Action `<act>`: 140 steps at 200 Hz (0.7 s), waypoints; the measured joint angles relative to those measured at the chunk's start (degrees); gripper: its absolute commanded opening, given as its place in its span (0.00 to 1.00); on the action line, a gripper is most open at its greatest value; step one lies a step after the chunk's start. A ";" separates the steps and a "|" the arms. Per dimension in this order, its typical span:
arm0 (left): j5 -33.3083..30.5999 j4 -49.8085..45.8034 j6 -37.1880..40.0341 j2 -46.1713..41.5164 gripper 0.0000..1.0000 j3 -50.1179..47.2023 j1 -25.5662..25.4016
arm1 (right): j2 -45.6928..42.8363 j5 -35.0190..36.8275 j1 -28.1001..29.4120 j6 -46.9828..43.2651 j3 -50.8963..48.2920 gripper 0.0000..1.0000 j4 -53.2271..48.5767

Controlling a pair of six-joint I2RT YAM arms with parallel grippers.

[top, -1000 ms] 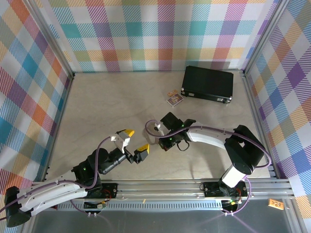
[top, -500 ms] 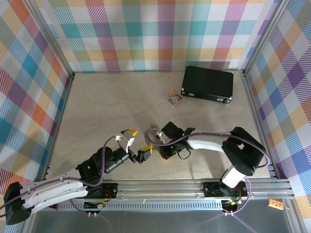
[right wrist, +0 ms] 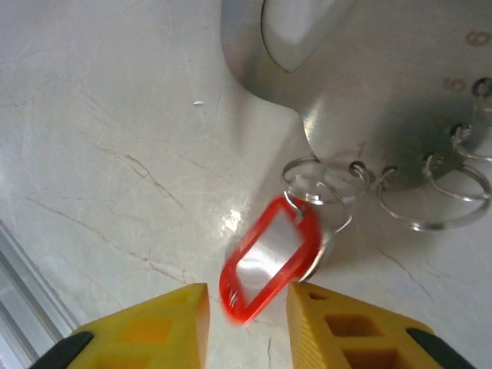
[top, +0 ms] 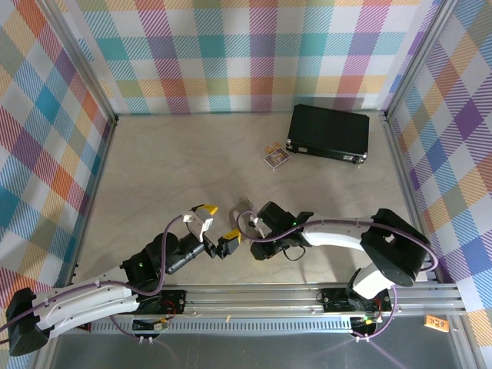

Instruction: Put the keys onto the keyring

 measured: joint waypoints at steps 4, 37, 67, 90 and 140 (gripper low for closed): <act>-0.02 0.00 0.00 0.00 1.00 0.00 0.00 | -0.63 0.17 0.00 0.31 -0.22 0.40 -0.04; -0.20 -0.52 0.20 0.81 1.00 0.48 0.00 | -7.10 2.01 0.04 0.55 -0.98 0.54 -1.07; -1.44 -1.31 0.15 3.08 1.00 1.97 0.04 | -15.28 5.84 0.04 -0.63 -0.98 0.69 -2.56; -3.56 -1.53 -0.20 6.54 1.00 3.91 0.46 | -21.59 10.27 -0.35 -2.03 -0.98 0.84 -4.22; -10.78 -8.00 -0.04 14.99 1.00 13.00 5.25 | -34.53 16.72 -11.06 -6.73 -4.42 0.99 -3.61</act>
